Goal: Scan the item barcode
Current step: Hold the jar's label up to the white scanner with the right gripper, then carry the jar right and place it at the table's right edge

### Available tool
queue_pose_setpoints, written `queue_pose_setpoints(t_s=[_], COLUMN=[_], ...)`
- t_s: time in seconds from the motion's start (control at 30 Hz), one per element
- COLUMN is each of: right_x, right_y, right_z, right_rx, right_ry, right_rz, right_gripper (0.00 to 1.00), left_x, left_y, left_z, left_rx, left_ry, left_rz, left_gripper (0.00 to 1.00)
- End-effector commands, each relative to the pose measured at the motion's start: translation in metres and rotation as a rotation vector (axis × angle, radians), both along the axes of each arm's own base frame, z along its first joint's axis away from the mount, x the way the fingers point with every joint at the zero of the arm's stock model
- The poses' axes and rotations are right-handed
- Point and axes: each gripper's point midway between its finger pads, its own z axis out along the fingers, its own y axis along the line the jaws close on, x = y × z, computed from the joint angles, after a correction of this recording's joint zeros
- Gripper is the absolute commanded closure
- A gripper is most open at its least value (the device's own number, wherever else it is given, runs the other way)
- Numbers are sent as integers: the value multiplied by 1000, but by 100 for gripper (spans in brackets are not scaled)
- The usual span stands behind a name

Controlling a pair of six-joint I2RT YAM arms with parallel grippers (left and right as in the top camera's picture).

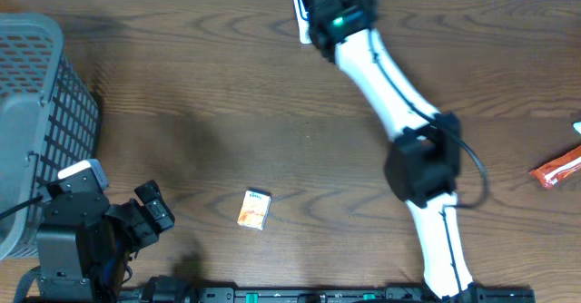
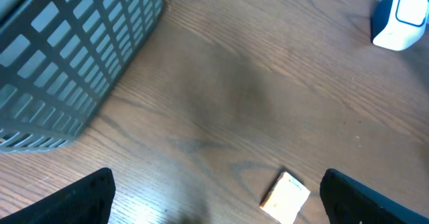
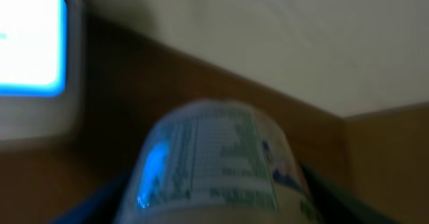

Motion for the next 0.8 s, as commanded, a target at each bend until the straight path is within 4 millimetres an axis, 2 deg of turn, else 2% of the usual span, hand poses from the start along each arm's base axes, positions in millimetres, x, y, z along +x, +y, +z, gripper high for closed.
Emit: queue_pose_setpoints(t_s=[0.0,0.13,0.2,0.3,0.43,0.57,0.67,0.77], right_x=[-23,-55,-66,-76,-92,-97,-100,-109], right_y=[-73,-149,-183,-222,-284,-324,-346,-371], right_z=[36,14,-2,-25,-39,-51,-59,-76], right_rx=[21,13,127,323,519,806,897,909], right_ry=[-55,75,117,192,205,171,147,147], right_rz=[-234,-432,-534,-613,-734,-778,-803,-868], right_gripper=[46,46,46,43,45,47,47,47], left_x=[0,0,0,0,0,0,0,0], left_y=[1,1,1,1,1,1,1,1], left_z=[-1,-1,-1,-1,-1,-1,-1,-1], left_rx=[12,12,12,12,12,12,12,12], left_ry=[7,7,7,7,7,7,7,7], left_rz=[-2,-2,-2,-2,-2,-2,-2,-2], left_gripper=[2,2,2,2,2,2,2,2])
